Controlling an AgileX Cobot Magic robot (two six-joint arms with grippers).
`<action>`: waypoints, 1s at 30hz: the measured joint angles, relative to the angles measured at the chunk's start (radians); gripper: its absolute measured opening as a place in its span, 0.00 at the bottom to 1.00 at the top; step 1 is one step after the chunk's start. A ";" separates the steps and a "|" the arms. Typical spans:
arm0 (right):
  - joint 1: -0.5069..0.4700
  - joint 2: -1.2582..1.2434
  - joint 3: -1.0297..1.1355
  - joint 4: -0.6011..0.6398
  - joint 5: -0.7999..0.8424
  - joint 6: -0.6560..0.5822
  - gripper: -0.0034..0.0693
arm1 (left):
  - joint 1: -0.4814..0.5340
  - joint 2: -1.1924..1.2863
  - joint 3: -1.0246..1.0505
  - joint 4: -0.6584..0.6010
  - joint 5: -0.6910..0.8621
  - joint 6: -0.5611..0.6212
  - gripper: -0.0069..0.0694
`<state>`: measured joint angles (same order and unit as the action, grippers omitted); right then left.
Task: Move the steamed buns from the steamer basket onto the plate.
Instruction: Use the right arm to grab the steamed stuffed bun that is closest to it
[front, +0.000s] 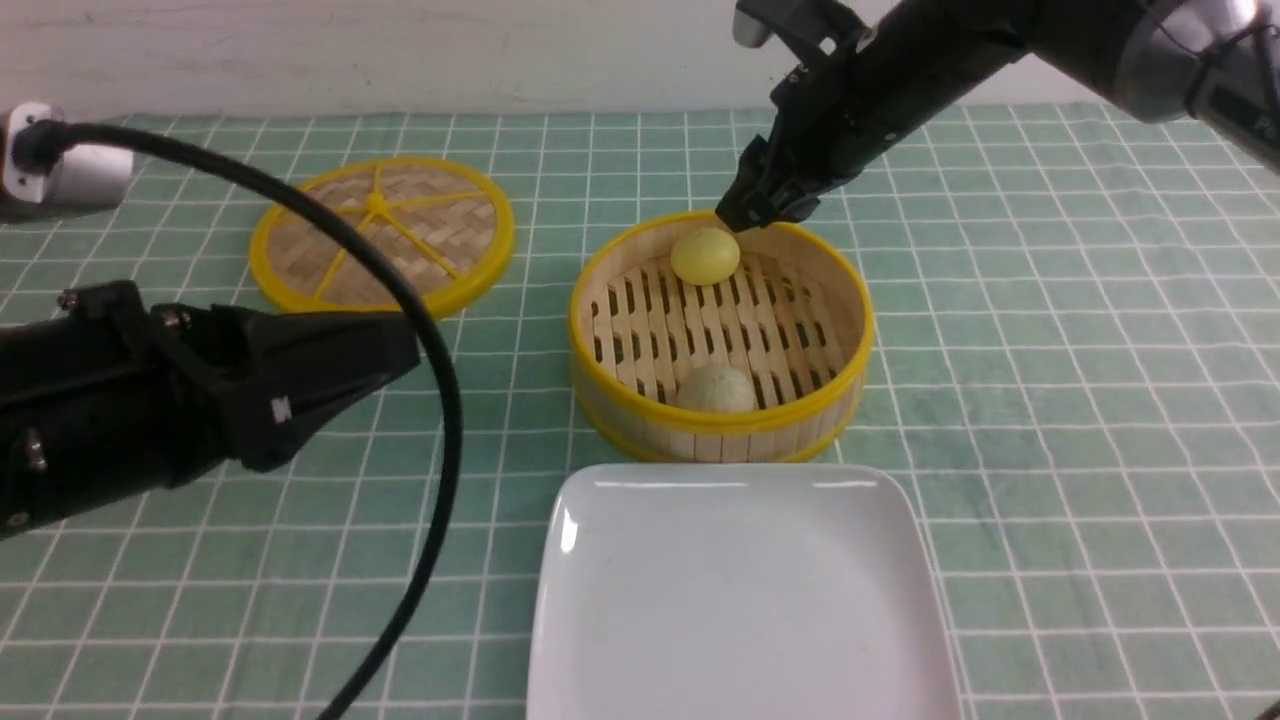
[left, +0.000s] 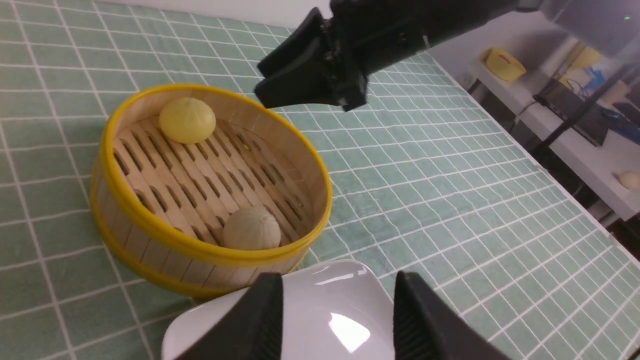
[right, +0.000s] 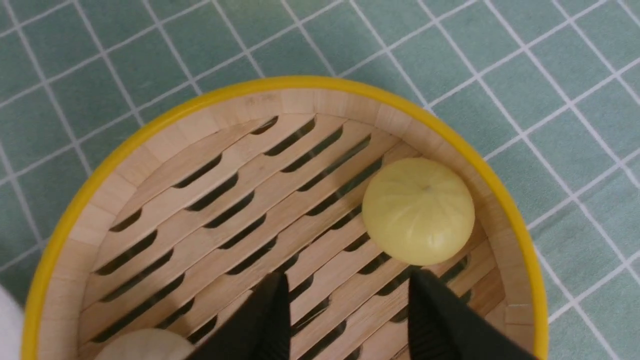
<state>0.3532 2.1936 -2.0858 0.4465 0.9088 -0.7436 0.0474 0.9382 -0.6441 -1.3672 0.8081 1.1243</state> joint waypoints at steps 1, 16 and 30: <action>0.000 0.002 0.000 -0.001 0.000 0.000 0.51 | 0.000 0.001 -0.001 0.001 0.002 0.002 0.53; 0.000 0.159 0.000 0.003 -0.246 -0.004 0.51 | 0.000 0.002 -0.007 0.070 0.025 0.007 0.53; 0.002 0.162 -0.001 0.070 -0.278 -0.033 0.51 | 0.000 0.002 -0.007 0.080 0.030 0.007 0.53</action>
<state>0.3552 2.3560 -2.0870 0.5163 0.6305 -0.7767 0.0474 0.9402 -0.6509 -1.2871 0.8385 1.1317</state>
